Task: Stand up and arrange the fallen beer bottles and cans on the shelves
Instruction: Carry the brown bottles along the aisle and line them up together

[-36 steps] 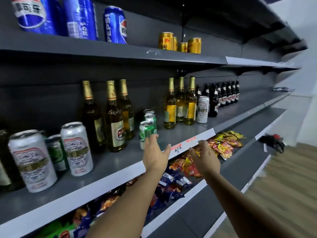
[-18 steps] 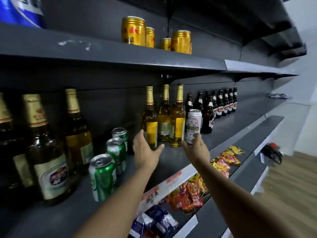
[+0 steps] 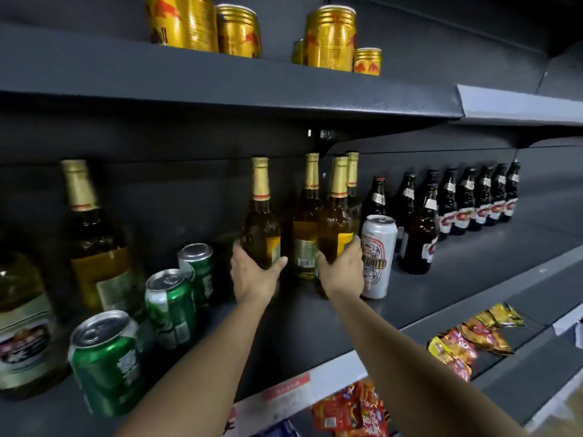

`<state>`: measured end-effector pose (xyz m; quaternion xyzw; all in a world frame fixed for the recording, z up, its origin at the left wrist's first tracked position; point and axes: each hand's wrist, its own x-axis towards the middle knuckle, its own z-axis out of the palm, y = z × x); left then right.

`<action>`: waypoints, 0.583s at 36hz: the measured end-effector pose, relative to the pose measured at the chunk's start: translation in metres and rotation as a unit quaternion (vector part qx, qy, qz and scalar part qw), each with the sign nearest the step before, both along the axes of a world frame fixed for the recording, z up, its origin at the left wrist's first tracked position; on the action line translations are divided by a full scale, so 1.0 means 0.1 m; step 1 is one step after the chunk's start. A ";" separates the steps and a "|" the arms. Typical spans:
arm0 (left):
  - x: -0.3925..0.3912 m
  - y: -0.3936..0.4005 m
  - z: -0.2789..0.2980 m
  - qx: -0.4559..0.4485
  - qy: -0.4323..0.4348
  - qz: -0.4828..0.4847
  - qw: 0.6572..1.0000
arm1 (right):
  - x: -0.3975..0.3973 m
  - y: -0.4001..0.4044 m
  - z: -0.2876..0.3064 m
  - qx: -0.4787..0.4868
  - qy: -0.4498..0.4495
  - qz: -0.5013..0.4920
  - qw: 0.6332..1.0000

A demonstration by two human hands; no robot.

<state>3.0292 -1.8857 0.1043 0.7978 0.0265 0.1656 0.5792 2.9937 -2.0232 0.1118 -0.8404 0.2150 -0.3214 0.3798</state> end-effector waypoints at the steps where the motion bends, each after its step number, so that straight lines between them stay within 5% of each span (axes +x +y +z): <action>1: 0.02 -0.01 -0.01 -0.006 0.000 0.003 1.000 | 0.03 0.00 -0.01 0.009 0.003 -0.005 1.000; 10: 0.04 -0.01 -0.05 0.016 -0.011 0.029 0.999 | 0.20 -0.02 0.00 -0.023 0.041 -0.080 0.996; 21: -0.10 0.15 -0.04 0.009 -0.011 0.110 0.994 | 0.06 0.18 0.01 -0.035 0.034 -0.025 0.998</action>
